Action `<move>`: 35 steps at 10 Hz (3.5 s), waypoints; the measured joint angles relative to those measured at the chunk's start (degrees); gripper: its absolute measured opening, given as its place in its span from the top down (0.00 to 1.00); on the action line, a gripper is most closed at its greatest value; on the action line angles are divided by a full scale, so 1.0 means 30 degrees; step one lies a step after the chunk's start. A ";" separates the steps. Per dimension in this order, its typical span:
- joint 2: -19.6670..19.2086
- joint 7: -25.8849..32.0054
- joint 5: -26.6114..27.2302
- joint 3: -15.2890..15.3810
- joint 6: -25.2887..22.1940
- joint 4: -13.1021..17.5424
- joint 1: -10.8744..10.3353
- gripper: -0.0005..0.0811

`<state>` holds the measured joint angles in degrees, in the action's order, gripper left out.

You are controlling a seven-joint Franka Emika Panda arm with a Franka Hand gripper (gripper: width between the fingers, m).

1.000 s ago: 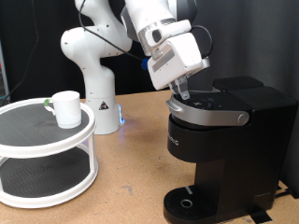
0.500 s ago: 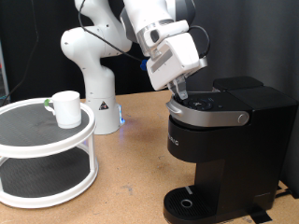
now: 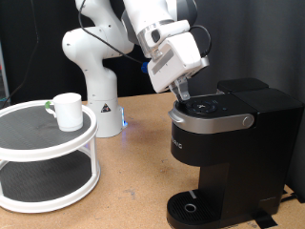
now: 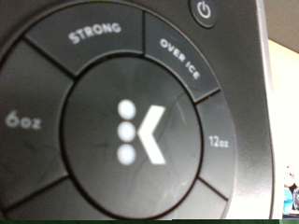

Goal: Make a cup of coffee with the keurig machine

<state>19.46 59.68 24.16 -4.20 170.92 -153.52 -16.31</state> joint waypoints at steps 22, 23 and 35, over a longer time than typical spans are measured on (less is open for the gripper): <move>0.3221 -0.7140 -0.3561 0.0488 -1.8202 0.4329 0.3813 0.99; 0.3606 -0.8277 -0.2814 0.0437 -1.7318 0.3805 0.4050 0.99; 0.7752 -0.5205 -0.2710 -0.2803 -2.1160 0.2222 0.4734 0.99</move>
<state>42.72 44.07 16.04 -12.61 107.44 -146.86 -2.11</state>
